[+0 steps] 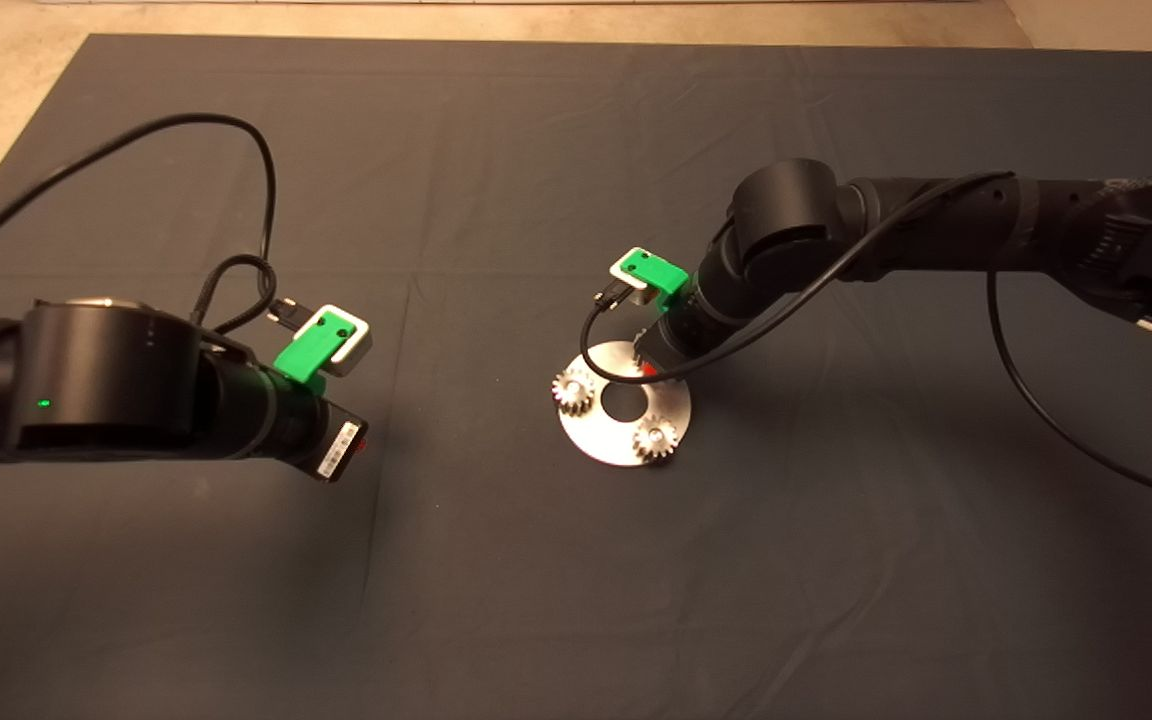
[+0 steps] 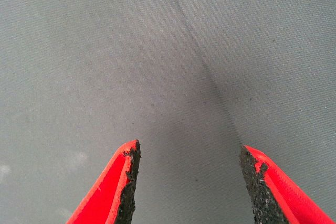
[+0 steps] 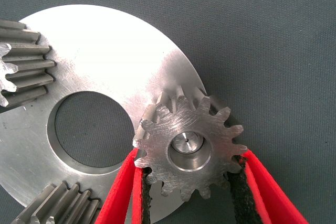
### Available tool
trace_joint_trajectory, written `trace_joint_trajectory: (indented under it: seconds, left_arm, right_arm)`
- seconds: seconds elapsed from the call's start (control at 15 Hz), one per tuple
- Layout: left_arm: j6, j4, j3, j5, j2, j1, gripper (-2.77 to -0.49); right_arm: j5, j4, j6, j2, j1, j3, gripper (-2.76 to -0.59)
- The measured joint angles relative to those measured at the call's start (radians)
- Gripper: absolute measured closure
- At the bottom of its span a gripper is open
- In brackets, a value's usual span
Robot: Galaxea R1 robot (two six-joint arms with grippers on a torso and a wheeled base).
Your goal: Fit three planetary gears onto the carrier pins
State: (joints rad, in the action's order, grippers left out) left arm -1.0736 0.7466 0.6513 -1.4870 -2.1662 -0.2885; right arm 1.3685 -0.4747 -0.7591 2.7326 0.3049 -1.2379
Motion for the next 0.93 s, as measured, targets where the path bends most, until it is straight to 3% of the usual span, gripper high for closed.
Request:
trace_joint_trajectory:
  seconds: [0.93]
  left_arm:
    - [0.0, 0.0, 0.0, 0.001, 0.0, 0.0, -1.31]
  right_arm:
    - [-0.002, 0.0, 0.0, -0.001, 0.0, 0.0, -0.97]
